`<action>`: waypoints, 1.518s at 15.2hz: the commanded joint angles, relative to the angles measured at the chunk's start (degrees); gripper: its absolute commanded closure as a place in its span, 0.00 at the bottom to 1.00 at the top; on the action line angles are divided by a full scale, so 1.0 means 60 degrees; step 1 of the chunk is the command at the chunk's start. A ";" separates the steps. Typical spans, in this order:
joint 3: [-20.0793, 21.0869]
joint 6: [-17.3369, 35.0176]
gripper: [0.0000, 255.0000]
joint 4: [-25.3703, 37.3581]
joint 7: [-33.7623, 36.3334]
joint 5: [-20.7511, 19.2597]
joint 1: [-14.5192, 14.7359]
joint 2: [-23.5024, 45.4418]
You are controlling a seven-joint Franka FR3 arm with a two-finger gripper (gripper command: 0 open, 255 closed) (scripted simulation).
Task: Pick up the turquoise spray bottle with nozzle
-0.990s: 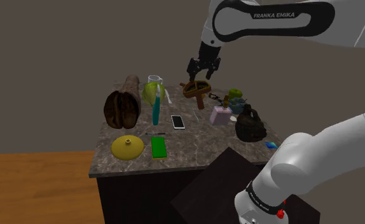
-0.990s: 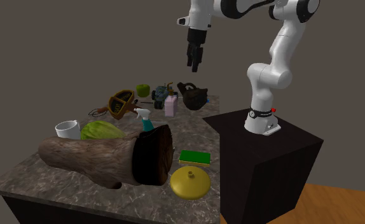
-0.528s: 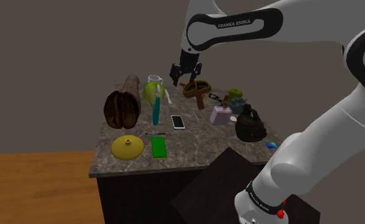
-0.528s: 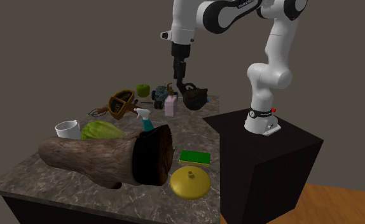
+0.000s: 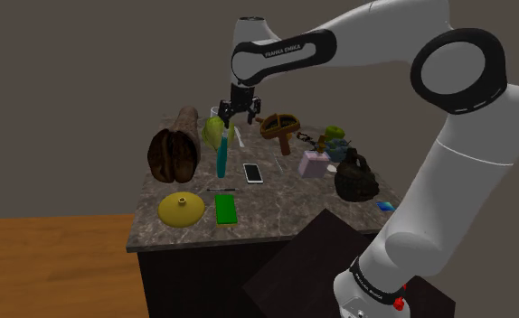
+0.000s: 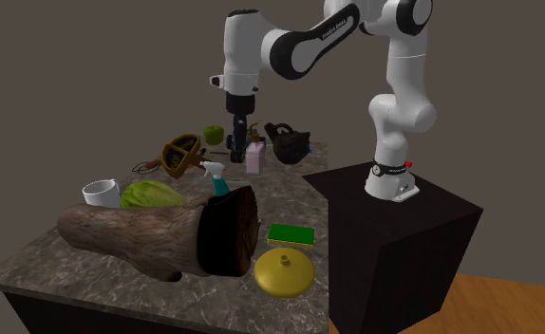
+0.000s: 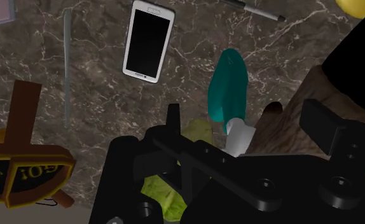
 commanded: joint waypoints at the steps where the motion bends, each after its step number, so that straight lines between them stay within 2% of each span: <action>1: -0.0003 0.0037 0.00 0.0728 0.0121 -0.0049 0.0023 0.0823; 4: -0.0015 0.0019 0.00 0.1530 0.0247 -0.0091 0.0068 0.1673; 11: -0.0040 0.0858 0.00 0.1041 0.0365 -0.0168 0.0070 0.2029; 13: -0.0040 0.0858 0.00 0.1040 0.0365 -0.0168 0.0070 0.2028; 14: -0.0039 0.0860 1.00 0.1042 0.0367 -0.0167 0.0072 0.2032; 23: -0.0040 0.0858 1.00 0.1041 0.0365 -0.0168 0.0070 0.2029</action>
